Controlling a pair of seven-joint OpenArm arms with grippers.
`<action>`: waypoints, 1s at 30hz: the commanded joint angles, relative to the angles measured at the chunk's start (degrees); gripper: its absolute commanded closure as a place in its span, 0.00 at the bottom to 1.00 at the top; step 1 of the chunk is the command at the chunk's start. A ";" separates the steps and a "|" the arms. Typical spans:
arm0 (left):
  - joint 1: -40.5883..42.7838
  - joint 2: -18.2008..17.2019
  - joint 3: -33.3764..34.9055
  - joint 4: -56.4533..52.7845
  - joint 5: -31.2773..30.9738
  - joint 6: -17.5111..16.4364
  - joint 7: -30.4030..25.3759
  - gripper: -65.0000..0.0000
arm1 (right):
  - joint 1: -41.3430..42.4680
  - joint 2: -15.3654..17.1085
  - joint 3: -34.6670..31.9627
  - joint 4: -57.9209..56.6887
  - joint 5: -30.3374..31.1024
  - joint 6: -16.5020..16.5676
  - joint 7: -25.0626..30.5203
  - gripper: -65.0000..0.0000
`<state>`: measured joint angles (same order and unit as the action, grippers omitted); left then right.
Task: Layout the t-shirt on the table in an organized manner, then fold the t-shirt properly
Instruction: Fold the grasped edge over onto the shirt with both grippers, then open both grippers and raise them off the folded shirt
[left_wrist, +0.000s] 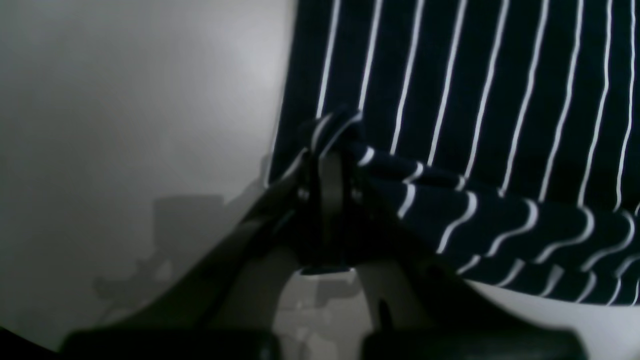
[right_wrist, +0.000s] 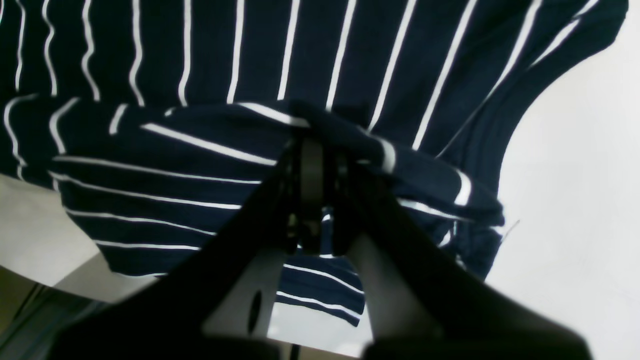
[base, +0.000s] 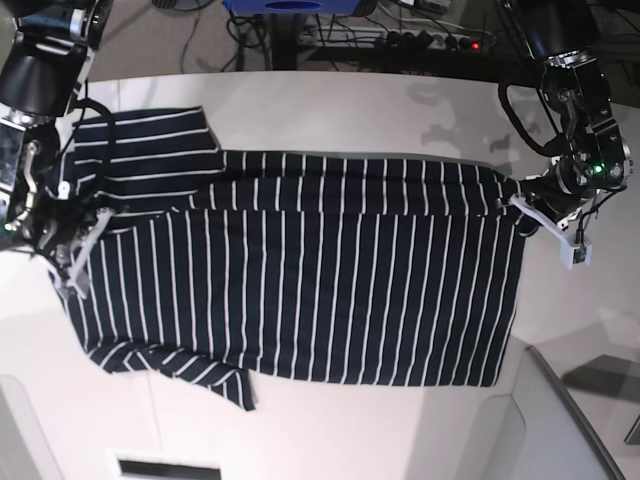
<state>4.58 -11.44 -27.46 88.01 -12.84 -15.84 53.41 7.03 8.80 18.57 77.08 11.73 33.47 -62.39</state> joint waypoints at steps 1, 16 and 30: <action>-0.84 -0.82 0.08 1.00 -0.04 0.14 -0.97 1.00 | 1.54 0.65 -0.33 -0.20 0.54 -0.02 0.72 1.00; -1.28 -0.73 -0.62 -0.93 -0.21 0.14 -4.66 0.70 | 1.46 0.74 0.03 -0.11 0.54 -7.76 3.89 0.55; 3.46 -1.61 -13.11 9.80 -0.65 -0.21 -4.75 0.00 | -19.47 -2.16 8.91 23.36 0.98 -8.81 5.20 0.42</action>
<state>8.47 -12.45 -40.21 97.06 -13.50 -16.21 49.12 -12.88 6.24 27.14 99.53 11.90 24.47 -58.02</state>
